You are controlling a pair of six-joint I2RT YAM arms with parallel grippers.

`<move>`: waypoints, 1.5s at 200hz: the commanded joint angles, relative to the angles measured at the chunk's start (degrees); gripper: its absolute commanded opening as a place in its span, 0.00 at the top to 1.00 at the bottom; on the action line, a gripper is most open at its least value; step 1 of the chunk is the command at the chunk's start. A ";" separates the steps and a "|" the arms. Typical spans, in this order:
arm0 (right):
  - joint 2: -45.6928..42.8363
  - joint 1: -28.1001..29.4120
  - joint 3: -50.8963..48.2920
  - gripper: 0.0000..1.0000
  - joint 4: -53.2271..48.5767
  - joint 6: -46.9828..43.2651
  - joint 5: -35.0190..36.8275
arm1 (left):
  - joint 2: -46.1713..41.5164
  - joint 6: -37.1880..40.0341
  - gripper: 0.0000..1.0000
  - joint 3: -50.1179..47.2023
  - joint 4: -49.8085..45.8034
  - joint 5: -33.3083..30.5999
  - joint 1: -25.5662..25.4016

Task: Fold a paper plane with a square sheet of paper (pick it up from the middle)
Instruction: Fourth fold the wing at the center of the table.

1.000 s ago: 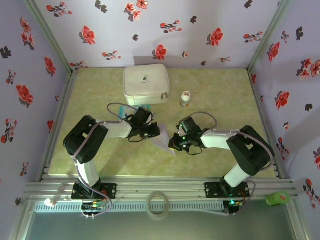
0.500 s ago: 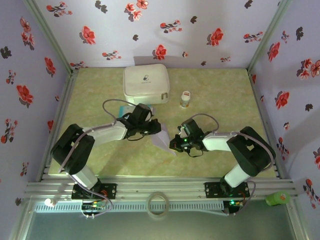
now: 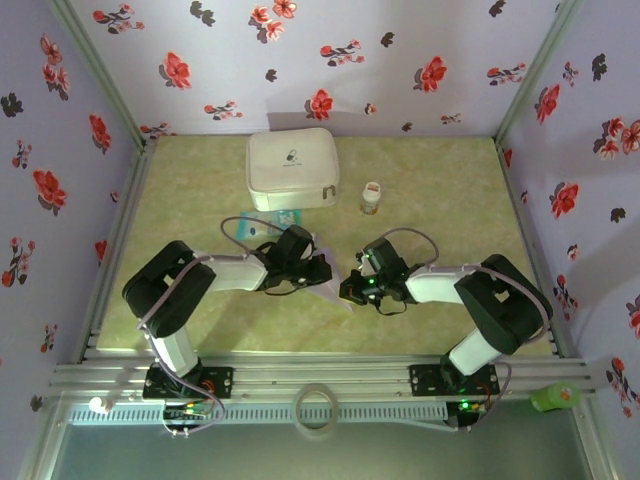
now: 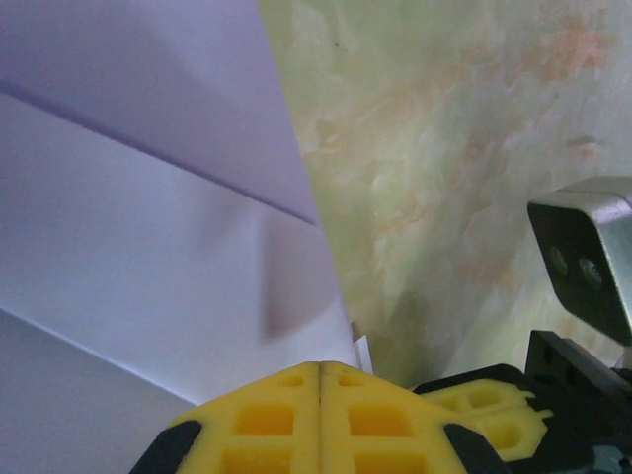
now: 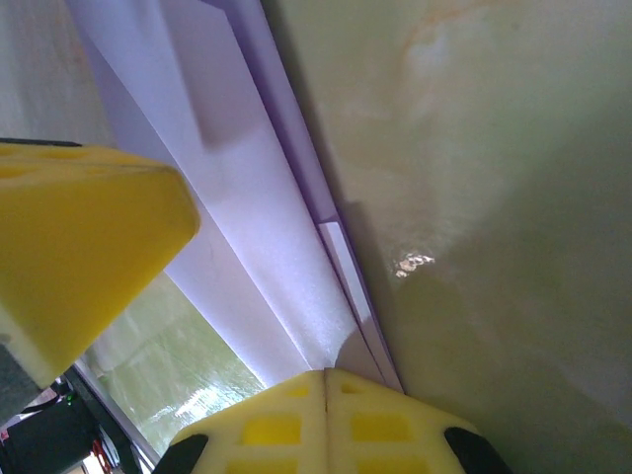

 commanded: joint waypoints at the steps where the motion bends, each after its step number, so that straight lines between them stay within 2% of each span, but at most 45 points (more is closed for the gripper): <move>1: 1.97 -0.28 -3.42 0.99 -8.19 -0.53 4.64 | 2.06 0.18 0.97 -0.83 2.50 -0.77 0.00; 33: 2.33 -0.30 -3.79 0.99 -8.58 -0.90 4.73 | 3.25 1.76 0.97 -2.50 3.10 -2.58 1.48; 63: 2.23 -0.27 -4.44 0.99 -8.20 -0.80 4.97 | 3.98 2.82 0.97 -4.26 4.21 -2.73 5.22; 162: 3.24 -0.28 -4.48 0.99 -7.74 -1.15 4.62 | 5.21 6.92 0.96 -1.19 0.67 -1.79 15.85; 235: 3.17 -0.29 -4.35 0.99 -8.00 -1.42 4.30 | 4.61 9.26 0.96 1.86 -2.56 -0.53 17.61; 300: 3.43 -0.37 -2.98 0.99 -8.58 -1.95 4.20 | -4.30 10.51 0.92 1.72 -7.78 -2.38 16.91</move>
